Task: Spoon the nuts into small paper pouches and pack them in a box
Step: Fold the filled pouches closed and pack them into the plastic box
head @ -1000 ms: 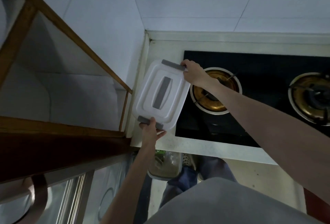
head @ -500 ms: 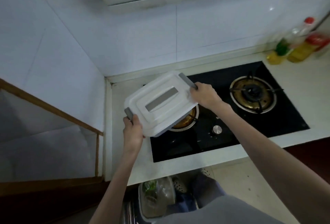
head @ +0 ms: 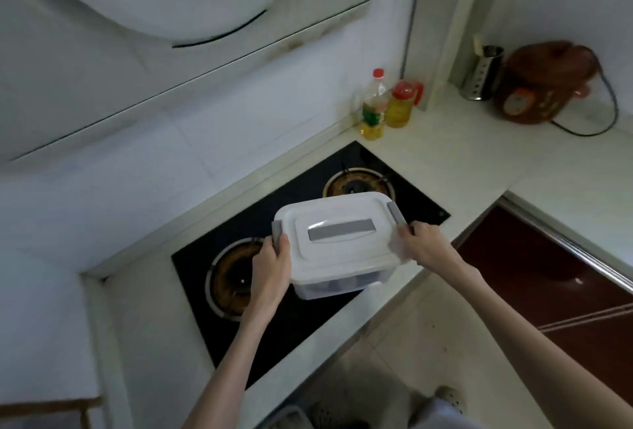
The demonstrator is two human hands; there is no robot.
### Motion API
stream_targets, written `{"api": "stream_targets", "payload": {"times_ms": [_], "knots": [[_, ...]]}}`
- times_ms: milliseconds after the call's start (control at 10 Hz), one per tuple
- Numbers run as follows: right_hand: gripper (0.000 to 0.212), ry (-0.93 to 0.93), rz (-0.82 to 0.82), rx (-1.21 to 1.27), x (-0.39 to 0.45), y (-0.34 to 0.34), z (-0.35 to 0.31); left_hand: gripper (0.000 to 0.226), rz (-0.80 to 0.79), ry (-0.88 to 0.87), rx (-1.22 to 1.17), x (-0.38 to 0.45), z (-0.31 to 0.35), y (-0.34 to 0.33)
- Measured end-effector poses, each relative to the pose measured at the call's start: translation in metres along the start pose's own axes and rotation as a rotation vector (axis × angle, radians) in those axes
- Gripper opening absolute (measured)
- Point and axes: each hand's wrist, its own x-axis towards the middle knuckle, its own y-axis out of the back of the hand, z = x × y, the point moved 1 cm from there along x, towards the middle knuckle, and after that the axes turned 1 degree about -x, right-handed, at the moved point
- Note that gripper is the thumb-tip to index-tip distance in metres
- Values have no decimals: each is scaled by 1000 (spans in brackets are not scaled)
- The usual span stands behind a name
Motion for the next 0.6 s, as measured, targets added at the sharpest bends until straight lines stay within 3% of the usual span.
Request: {"api": "stream_targets", "payload": {"times_ms": [300, 600], "knots": [[36, -171, 280, 66, -29, 160, 156, 31, -222, -297, 168, -24, 133, -185], [34, -387, 431, -30, -77, 281, 329, 36, -433, -551, 324, -97, 250, -388]]}}
